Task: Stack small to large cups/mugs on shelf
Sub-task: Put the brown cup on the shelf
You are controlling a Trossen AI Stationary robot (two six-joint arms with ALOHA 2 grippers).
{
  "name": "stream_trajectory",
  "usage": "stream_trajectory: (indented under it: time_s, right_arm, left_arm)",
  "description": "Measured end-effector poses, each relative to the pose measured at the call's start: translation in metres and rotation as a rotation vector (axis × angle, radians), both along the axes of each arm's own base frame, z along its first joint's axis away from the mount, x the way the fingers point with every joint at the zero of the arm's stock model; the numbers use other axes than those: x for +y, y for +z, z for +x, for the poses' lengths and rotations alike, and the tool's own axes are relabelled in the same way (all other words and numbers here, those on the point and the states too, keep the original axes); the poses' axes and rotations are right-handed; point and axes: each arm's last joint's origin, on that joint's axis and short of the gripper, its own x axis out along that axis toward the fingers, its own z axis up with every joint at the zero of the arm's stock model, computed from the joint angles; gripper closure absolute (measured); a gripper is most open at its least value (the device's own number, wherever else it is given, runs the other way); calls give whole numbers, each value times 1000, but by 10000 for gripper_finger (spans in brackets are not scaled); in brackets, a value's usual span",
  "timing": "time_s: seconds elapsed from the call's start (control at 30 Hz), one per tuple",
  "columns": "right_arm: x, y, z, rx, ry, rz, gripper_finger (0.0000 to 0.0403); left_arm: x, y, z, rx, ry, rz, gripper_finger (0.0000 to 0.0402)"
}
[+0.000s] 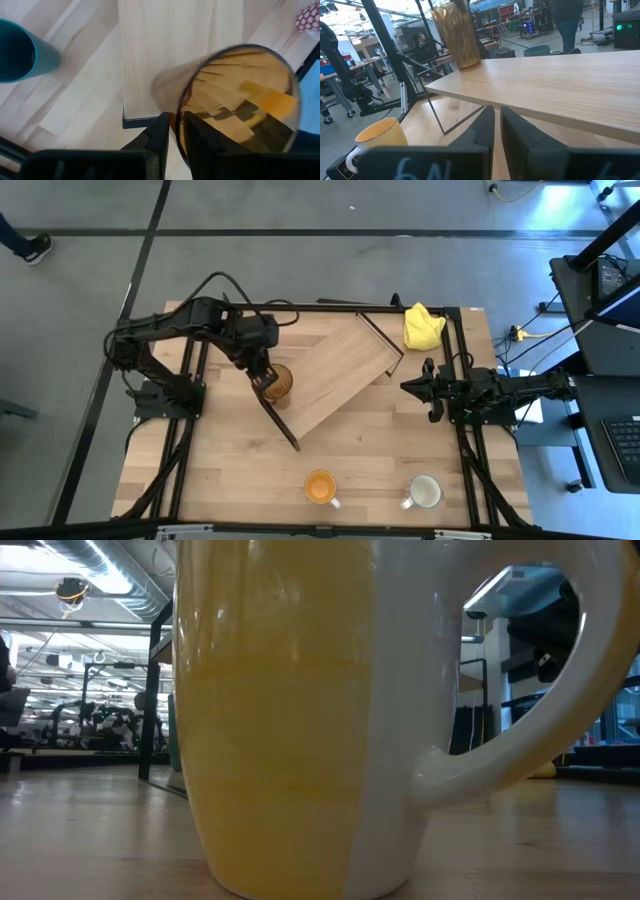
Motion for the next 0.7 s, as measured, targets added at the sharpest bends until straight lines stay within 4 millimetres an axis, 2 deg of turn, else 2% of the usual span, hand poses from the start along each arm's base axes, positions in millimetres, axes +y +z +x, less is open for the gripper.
stream_trajectory:
  time_s: [0.7]
  right_arm:
    - [0,0,0,0,0,0,370]
  left_arm:
    - [1,7,6,-96,-48,40,353]
